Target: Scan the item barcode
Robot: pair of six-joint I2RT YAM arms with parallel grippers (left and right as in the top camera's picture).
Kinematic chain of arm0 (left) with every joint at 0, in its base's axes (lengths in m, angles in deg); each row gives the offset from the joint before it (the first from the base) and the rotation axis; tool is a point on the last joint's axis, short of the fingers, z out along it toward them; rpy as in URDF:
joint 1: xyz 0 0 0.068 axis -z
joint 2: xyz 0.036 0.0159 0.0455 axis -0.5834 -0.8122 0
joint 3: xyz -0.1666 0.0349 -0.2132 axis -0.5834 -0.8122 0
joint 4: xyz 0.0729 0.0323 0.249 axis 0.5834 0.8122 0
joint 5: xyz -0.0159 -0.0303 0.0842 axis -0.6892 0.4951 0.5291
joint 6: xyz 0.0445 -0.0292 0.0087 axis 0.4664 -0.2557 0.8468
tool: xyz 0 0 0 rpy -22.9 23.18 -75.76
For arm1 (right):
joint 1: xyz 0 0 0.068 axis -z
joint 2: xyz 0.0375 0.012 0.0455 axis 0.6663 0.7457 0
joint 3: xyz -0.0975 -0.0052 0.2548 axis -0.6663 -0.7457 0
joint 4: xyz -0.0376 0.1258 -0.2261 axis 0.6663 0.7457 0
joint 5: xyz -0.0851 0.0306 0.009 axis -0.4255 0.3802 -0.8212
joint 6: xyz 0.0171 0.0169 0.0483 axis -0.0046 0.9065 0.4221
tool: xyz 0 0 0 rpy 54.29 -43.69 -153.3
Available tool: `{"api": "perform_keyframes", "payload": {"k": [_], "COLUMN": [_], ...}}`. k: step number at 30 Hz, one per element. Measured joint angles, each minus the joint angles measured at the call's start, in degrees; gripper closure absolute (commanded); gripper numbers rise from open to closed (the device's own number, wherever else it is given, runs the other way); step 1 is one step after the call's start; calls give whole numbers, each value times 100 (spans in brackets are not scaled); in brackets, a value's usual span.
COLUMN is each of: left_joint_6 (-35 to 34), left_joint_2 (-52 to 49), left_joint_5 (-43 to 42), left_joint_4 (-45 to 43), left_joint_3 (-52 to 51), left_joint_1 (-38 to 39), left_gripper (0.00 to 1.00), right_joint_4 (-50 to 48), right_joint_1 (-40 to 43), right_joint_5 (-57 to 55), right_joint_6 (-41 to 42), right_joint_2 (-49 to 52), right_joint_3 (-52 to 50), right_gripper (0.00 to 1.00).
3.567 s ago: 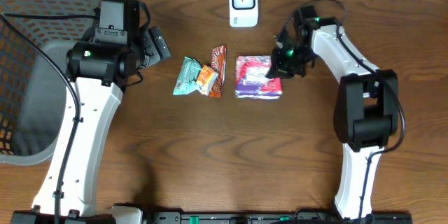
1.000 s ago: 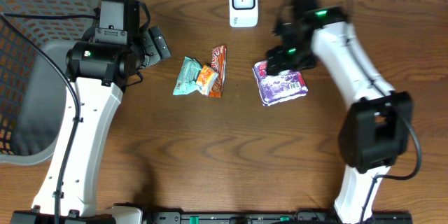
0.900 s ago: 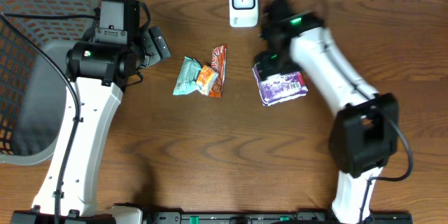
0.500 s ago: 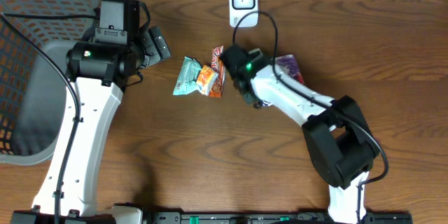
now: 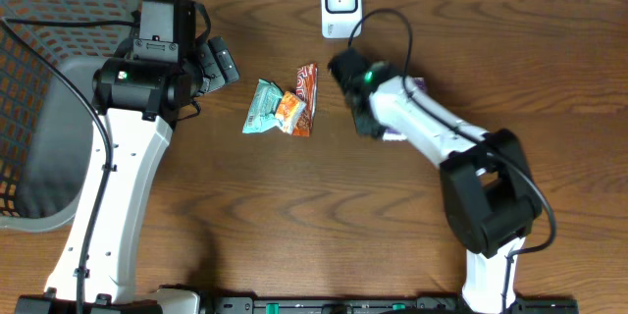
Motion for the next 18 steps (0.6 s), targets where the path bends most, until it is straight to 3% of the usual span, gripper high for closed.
{"api": "perform_keyframes", "payload": {"k": [7, 13, 18], "left_joint_6": [0, 0, -2], "left_joint_2": [0, 0, 0], "left_joint_5": [2, 2, 2], "left_joint_4": [-4, -2, 0], "left_joint_3": [0, 0, 0], "left_joint_1": [0, 0, 0], "left_gripper": [2, 2, 2], "right_joint_4": [866, 951, 315], "right_joint_1": [837, 1626, 2109], "right_joint_5": [3062, 5753, 7591], "right_joint_6": [-828, -1362, -1604], "right_joint_2": [-42, -48, -48], "right_joint_3": [1991, 1965, 1207], "right_gripper": [99, 99, 99]}}
